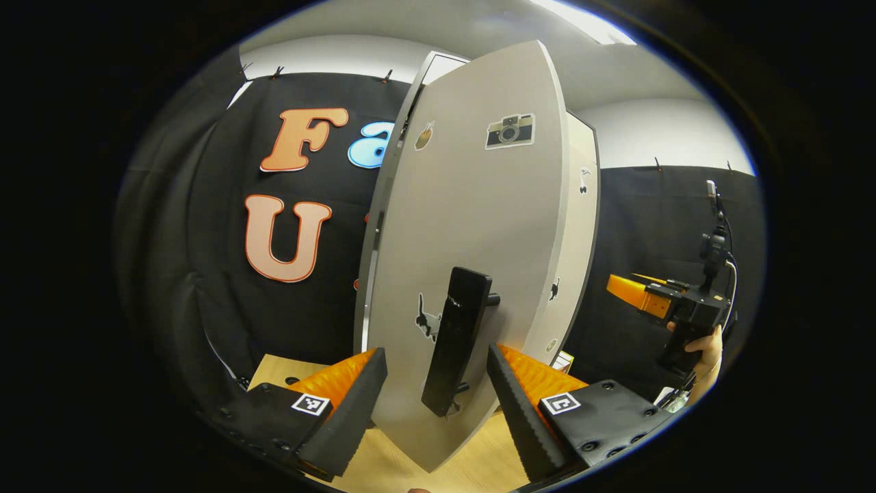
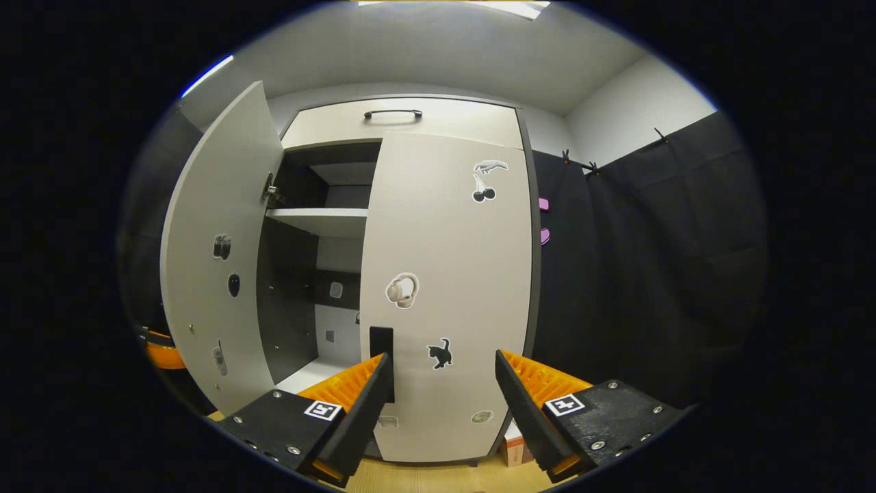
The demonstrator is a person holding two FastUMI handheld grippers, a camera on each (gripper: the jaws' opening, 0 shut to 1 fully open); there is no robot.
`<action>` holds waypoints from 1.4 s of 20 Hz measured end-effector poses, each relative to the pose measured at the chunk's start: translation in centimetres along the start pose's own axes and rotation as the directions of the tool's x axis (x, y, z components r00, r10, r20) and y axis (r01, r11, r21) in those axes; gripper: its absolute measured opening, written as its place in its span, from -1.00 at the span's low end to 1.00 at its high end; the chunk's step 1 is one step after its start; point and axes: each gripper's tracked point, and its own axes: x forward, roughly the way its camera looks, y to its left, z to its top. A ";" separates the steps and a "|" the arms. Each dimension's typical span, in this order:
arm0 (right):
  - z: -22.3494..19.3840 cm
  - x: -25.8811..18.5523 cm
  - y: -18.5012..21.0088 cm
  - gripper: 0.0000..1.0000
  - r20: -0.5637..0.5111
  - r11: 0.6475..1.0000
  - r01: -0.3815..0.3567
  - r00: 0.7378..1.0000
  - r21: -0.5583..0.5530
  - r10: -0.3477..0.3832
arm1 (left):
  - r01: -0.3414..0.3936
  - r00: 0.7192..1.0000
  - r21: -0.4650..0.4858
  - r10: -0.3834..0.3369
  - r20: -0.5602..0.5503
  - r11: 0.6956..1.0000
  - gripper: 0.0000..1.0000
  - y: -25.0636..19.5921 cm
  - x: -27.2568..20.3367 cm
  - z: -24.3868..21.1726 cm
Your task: Grab one shoe with the right hand and put it into the shoe cabinet, grab the other shoe with the left hand and put it into the shoe cabinet; then close the right door with the right hand and the left door with the left hand.
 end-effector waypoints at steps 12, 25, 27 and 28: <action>-1.3 -3.0 -6.8 0.84 -0.027 0.998 0.062 0.998 0.026 -0.061 | 0.003 1.000 0.005 -0.003 -0.017 1.000 0.94 -5.5 9.2 -1.2; -2.2 -4.9 -12.4 0.85 -0.036 0.993 0.116 0.993 0.038 -0.115 | -0.111 0.993 0.056 0.113 -0.038 0.992 0.94 -7.7 14.9 -2.5; -2.4 -4.9 -12.6 0.85 -0.035 0.993 0.110 0.993 0.037 -0.109 | -0.131 0.990 0.074 0.134 -0.035 0.989 0.99 -7.7 15.1 -2.5; -2.5 -4.8 -12.8 0.85 -0.036 0.993 0.110 0.993 0.037 -0.109 | -0.140 0.989 0.084 0.143 -0.031 0.987 0.94 -7.7 15.3 -2.3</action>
